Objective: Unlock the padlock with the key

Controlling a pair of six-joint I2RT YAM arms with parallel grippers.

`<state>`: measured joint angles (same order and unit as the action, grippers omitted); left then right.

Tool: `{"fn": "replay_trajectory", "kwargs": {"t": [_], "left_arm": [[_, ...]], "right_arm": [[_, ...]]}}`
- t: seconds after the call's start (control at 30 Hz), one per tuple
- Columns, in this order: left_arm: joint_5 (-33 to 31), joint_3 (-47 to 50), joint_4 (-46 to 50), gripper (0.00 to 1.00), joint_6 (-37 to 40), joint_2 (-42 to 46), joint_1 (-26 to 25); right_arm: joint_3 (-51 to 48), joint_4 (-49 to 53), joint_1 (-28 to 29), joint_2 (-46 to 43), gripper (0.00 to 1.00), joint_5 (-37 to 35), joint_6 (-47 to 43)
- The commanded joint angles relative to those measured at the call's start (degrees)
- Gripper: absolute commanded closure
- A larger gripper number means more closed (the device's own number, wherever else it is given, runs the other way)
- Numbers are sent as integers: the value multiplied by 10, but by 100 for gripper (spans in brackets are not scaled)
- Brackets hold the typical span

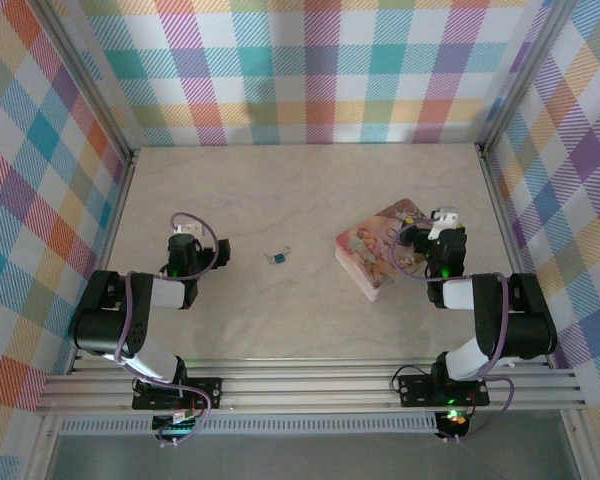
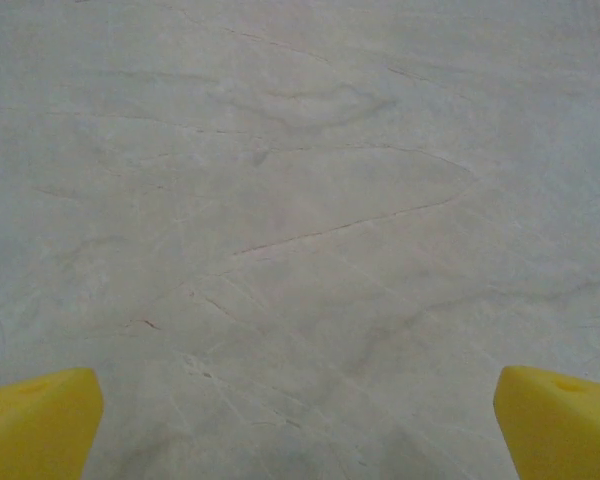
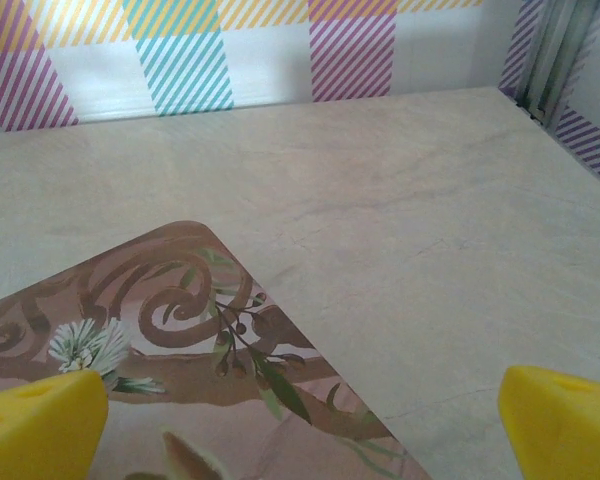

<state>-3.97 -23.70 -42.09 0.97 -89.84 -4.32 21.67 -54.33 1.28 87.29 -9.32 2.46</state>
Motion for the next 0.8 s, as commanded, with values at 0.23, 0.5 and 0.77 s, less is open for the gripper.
{"fn": "replay_trajectory", "kwargs": {"t": [0.23, 0.5, 0.77], "left_arm": [[6, -11, -30, 0, 9, 2, 9], [5, -11, -30, 0, 9, 1, 9], [6, -11, -30, 0, 9, 1, 8]], "right_arm": [[3, 41, -1, 5, 0, 19, 4], [4, 42, -1, 6, 0, 19, 4], [6, 45, -1, 6, 0, 22, 3]]}}
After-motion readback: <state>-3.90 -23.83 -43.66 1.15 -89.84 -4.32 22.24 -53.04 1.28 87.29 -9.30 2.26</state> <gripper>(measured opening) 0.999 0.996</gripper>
